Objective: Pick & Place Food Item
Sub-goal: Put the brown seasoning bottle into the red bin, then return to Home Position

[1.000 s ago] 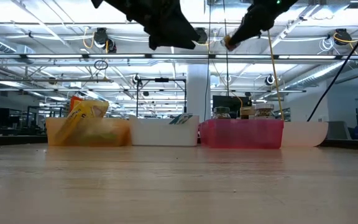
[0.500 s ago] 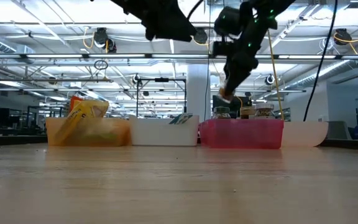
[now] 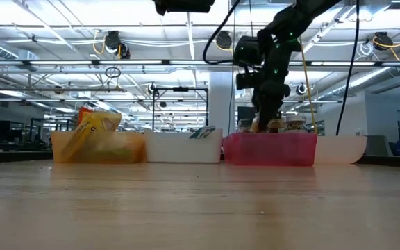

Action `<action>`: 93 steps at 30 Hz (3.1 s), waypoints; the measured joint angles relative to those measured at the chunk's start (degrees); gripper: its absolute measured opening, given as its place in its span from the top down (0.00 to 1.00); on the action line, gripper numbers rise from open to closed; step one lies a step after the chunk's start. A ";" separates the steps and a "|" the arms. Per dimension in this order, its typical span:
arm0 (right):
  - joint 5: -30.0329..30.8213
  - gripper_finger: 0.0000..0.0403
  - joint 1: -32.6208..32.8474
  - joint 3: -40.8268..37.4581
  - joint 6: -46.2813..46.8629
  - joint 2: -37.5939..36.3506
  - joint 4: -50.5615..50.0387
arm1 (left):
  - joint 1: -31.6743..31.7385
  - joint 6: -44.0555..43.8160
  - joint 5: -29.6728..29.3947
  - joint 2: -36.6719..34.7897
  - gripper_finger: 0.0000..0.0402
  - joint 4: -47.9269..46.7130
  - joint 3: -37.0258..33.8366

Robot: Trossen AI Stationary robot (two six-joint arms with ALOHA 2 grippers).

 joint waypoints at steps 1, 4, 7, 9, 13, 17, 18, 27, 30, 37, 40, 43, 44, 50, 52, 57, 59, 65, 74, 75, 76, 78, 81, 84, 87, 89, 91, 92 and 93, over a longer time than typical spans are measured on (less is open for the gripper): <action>-0.03 0.54 0.00 -0.01 0.00 0.41 -0.33 | -0.31 0.39 0.05 0.00 0.57 0.08 0.00; 0.00 0.54 0.00 -0.02 0.00 1.56 -0.96 | -0.71 0.71 0.00 0.00 0.57 0.12 0.00; -0.01 0.54 0.00 -0.02 0.22 2.58 -1.45 | -0.68 0.70 0.02 0.00 0.57 0.05 0.00; -0.02 0.54 0.00 -0.02 0.22 3.52 -1.77 | -0.68 0.58 0.02 0.00 0.57 0.13 0.00; -0.04 0.54 0.14 -0.09 0.20 5.64 -3.05 | -0.68 0.60 0.02 0.00 0.57 0.22 0.00; 0.05 0.54 0.28 -0.09 0.04 6.73 -2.50 | -0.68 0.44 0.02 0.02 0.57 0.21 0.00; -0.07 0.54 0.28 -0.09 0.01 6.70 -2.46 | -0.68 0.45 0.02 0.02 0.57 0.21 0.00; 0.04 0.54 0.31 -0.09 -0.20 6.66 -1.99 | -0.68 0.41 0.04 0.02 0.57 0.22 0.00; 0.10 0.48 0.50 -0.09 -0.18 6.66 -1.74 | -0.68 0.28 0.04 0.04 0.57 0.19 0.00; 0.26 0.32 0.68 -0.09 -0.04 6.60 -1.93 | -0.63 0.25 0.06 0.37 0.57 0.09 -0.02; 0.39 0.29 0.68 -0.11 -0.06 5.12 -3.13 | -0.61 0.25 0.04 0.37 0.57 0.25 -0.02; 0.24 0.27 0.91 -0.11 -0.02 1.71 -4.22 | -0.61 0.27 0.04 0.37 0.57 0.14 -0.02; 0.24 0.27 1.14 -0.11 -0.02 0.22 -4.88 | -0.61 0.34 0.04 0.37 0.57 0.18 -0.02; 0.10 0.29 4.34 -0.11 1.37 -12.32 -7.21 | -0.61 -0.71 0.04 0.37 0.57 0.51 -0.02; -0.68 0.30 5.85 -0.11 3.14 -17.28 -7.16 | -0.61 -1.18 0.05 0.37 0.57 1.45 -0.02; -10.86 0.30 10.02 -0.11 9.43 -29.31 -6.71 | -1.51 -1.51 0.03 0.37 0.57 4.22 -0.02; -14.00 0.30 12.55 -1.04 11.85 -33.65 -4.84 | -2.28 -0.85 0.27 0.37 0.57 5.50 -0.02; -10.33 0.30 22.52 -13.14 15.53 -47.86 10.74 | -4.48 -1.72 1.58 -0.03 0.57 5.45 -0.02; -4.11 0.30 29.24 -34.26 16.84 -66.10 25.02 | -8.17 -4.40 -7.58 -7.58 0.57 -1.36 -0.02; -4.11 0.30 29.24 -35.43 17.34 -67.62 25.07 | -8.42 -4.84 -7.84 -8.92 0.57 -2.56 -0.02; -4.11 0.30 29.22 -36.29 17.94 -69.03 25.29 | -8.72 -5.22 -7.87 -10.16 0.57 -3.87 -0.04; -4.20 0.30 29.20 -37.38 18.45 -71.79 25.11 | -9.37 -5.65 -7.94 -12.90 0.57 -5.04 -0.98; -4.24 0.30 29.20 -37.77 18.47 -75.65 23.74 | -10.01 -6.26 -9.59 -17.46 0.57 -3.51 -4.92; -4.28 0.30 29.20 -37.77 18.52 -79.33 22.76 | -10.86 -6.45 -10.60 -23.22 0.57 0.58 -11.93; -4.28 0.30 29.20 -37.77 18.57 -82.55 21.28 | -11.57 -4.99 -10.54 -29.46 0.57 8.29 -20.63; -4.28 0.30 29.20 -37.77 18.97 -84.42 19.93 | -12.05 -4.06 -10.34 -33.42 0.57 13.67 -26.74; -4.28 0.30 29.20 -37.77 19.46 -85.99 17.93 | -12.30 -3.17 -10.39 -36.90 0.57 19.78 -32.67; -4.28 0.30 29.20 -37.77 19.50 -86.70 16.77 | -12.29 -2.68 -10.37 -38.72 0.57 22.64 -35.48; -4.28 0.30 29.20 -37.77 19.50 -87.37 15.30 | -12.30 -2.56 -10.36 -40.48 0.57 25.22 -38.26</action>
